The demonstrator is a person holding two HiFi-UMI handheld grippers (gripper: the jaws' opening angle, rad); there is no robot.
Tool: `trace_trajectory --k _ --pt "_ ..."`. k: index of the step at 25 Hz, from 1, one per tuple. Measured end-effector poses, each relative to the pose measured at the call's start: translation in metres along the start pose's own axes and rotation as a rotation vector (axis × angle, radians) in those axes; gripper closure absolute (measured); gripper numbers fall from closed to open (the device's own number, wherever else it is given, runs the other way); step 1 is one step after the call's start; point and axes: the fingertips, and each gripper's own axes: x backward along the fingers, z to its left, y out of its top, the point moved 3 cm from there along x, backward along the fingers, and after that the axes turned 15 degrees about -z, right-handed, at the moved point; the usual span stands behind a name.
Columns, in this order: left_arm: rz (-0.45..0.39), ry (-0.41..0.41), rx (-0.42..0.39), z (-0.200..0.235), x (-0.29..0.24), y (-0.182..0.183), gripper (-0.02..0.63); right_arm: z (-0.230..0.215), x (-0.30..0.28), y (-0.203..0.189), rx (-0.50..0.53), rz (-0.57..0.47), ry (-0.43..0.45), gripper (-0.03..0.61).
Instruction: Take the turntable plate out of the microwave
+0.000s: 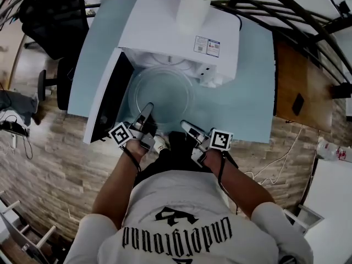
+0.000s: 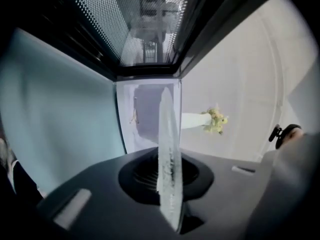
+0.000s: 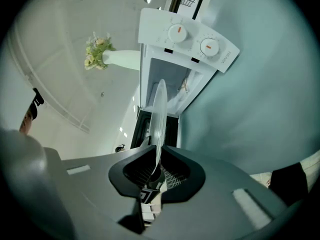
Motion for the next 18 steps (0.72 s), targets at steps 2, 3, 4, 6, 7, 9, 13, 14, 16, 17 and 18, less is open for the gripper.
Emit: trace_trajectory --k 2,3,4,6,7,9,13,14,16,17,18 --pt "-0.006 -0.005 0.001 -0.013 0.009 -0.006 0.538 0.009 0.012 -0.003 0.012 0.001 0.008 0.545" --pt "-0.011 -0.006 0.002 -0.02 0.014 -0.009 0.538 0.014 0.017 -0.004 0.015 0.001 0.015 0.545" --pt "-0.016 -0.008 0.002 -0.027 0.018 -0.012 0.538 0.019 0.022 -0.005 0.015 0.002 0.023 0.545" --pt "-0.027 -0.017 -0.003 -0.04 0.025 -0.02 0.538 0.029 0.034 -0.005 0.024 0.011 0.036 0.542" --pt "-0.032 -0.023 -0.006 -0.047 0.028 -0.024 0.538 0.035 0.04 -0.004 0.033 0.016 0.046 0.541" --pt "-0.043 -0.033 -0.014 -0.059 0.035 -0.034 0.538 0.047 0.052 -0.002 0.041 0.024 0.075 0.541" --pt "-0.07 -0.053 -0.033 -0.083 0.049 -0.059 0.538 0.064 0.082 0.005 0.058 0.046 0.121 0.543" --pt "-0.08 -0.052 -0.041 -0.087 0.054 -0.065 0.538 0.067 0.089 0.007 0.063 0.055 0.134 0.541" --pt "-0.101 -0.049 -0.06 -0.097 0.061 -0.078 0.538 0.071 0.103 0.01 0.063 0.07 0.148 0.543" --pt "-0.109 -0.054 -0.068 -0.103 0.065 -0.086 0.538 0.072 0.112 0.01 0.06 0.077 0.154 0.543" --pt "-0.116 -0.062 -0.074 -0.108 0.07 -0.095 0.538 0.072 0.122 0.01 0.058 0.084 0.159 0.542"
